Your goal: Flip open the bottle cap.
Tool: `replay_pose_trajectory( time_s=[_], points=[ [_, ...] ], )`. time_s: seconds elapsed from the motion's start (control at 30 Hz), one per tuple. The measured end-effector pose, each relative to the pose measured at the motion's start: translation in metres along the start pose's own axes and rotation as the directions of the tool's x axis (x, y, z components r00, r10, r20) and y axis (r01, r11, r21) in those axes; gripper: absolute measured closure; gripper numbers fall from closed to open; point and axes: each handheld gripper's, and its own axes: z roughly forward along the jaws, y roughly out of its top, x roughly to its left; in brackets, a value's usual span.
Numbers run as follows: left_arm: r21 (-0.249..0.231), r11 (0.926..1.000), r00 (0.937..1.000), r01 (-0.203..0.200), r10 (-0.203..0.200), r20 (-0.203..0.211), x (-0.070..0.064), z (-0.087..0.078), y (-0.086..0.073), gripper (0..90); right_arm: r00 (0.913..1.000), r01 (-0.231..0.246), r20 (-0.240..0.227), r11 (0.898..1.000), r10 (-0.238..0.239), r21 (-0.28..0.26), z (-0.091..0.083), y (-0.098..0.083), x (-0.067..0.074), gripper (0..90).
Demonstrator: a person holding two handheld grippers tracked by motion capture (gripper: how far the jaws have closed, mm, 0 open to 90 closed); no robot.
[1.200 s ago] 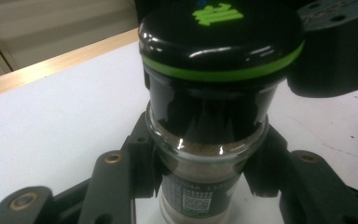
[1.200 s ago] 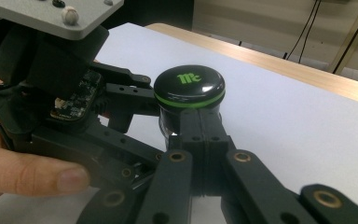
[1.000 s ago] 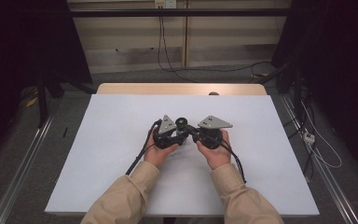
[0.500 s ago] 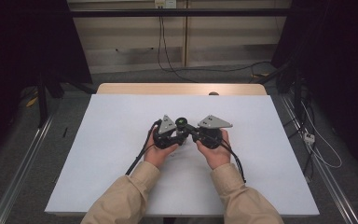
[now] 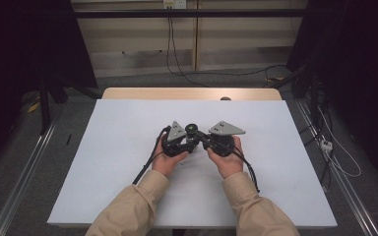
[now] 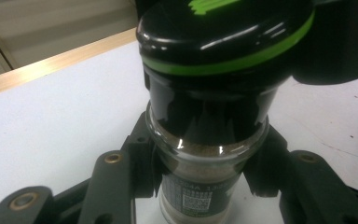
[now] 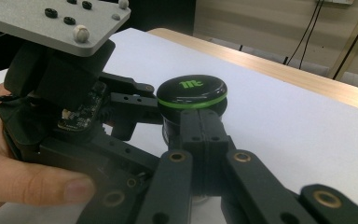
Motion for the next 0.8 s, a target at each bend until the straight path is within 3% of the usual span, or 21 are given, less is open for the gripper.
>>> replay_pose_trajectory(
  time_s=[0.8],
  points=[
    [-0.001, 1.0000, 1.0000, 0.000, 0.000, -0.001, -0.0002, -0.0004, -0.0003, 53.5, 0.9999, 0.014, -0.002, 1.000, -0.014, -0.005, -0.0004, 0.0069, 0.0024, 90.0]
  ],
)
